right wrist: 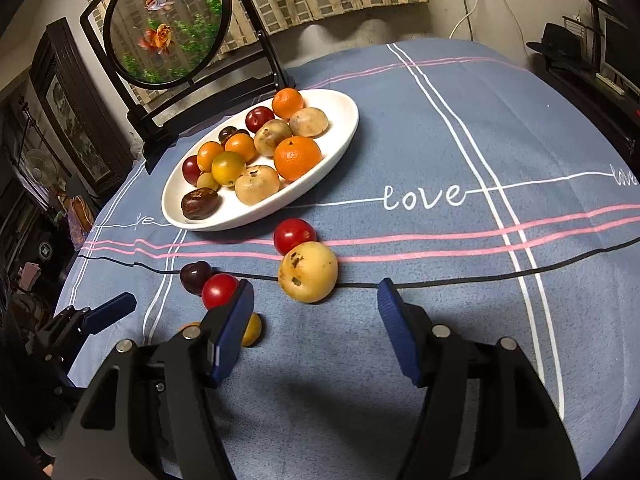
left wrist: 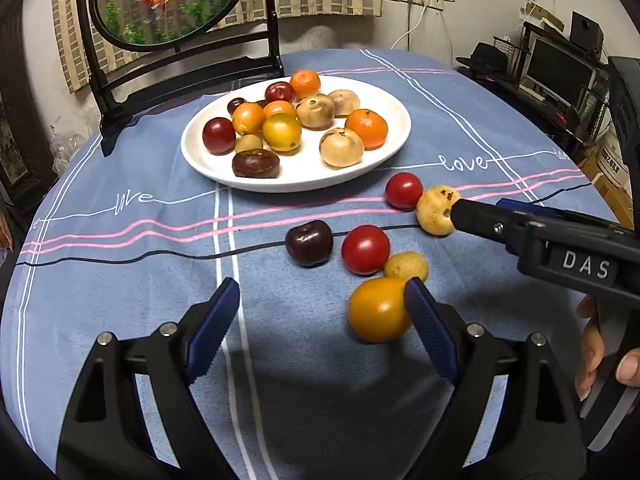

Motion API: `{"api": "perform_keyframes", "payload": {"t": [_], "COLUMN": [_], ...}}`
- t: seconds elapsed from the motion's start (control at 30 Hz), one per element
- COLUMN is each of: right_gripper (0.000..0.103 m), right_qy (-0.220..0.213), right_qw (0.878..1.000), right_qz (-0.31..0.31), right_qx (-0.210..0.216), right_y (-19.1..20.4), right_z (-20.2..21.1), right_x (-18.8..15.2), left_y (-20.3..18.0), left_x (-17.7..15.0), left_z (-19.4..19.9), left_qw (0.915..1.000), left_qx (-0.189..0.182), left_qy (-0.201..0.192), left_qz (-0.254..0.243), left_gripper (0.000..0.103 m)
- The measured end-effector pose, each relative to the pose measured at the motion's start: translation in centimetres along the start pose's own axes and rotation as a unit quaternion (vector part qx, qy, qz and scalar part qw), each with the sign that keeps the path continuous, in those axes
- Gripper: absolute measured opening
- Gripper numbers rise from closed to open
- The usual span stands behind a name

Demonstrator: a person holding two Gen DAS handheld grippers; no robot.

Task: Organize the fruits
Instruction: 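Move both open tools back to the fruit beside the plate, then grasp the yellow-orange tomato with the left tool while the right tool grasps a small orange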

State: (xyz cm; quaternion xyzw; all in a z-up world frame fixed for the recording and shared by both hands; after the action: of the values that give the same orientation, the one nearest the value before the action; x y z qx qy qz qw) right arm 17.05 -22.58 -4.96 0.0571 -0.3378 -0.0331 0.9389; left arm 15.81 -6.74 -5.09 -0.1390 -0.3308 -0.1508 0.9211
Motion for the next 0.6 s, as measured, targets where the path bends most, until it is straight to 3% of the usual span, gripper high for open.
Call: {"api": "perform_keyframes", "payload": {"t": [0.33,0.6], "right_gripper": [0.065,0.065], "right_qy": [0.000,-0.003], "right_qw": [1.000,1.000], "right_qz": [0.006,0.007], "right_qx": [0.004,0.005], "right_y": [0.4,0.5], "right_z": [0.1,0.3], "right_x": [0.0,0.1], "left_y": [-1.8,-1.4], "left_x": [-0.9,-1.7], "left_z": [0.0,-1.9], "left_qw": [0.9995,0.9989], "left_qx": [-0.025,-0.028], "left_qy": [0.015,0.039], "left_qz": [-0.015,0.002], "left_gripper": [0.085,0.084]}}
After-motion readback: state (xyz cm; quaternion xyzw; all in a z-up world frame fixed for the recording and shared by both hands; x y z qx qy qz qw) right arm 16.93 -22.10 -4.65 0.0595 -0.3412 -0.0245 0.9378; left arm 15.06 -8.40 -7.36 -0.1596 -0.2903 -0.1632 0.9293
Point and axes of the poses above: each gripper's, at about its wrist camera, not at the fingertips, and z roughly against the way its jaws point, y to its left, x to its top, the point moved 7 cm from there along -z, roughly the way its jaws point, and after that the axes turned 14 degrees about -x, right-handed, at the moved point
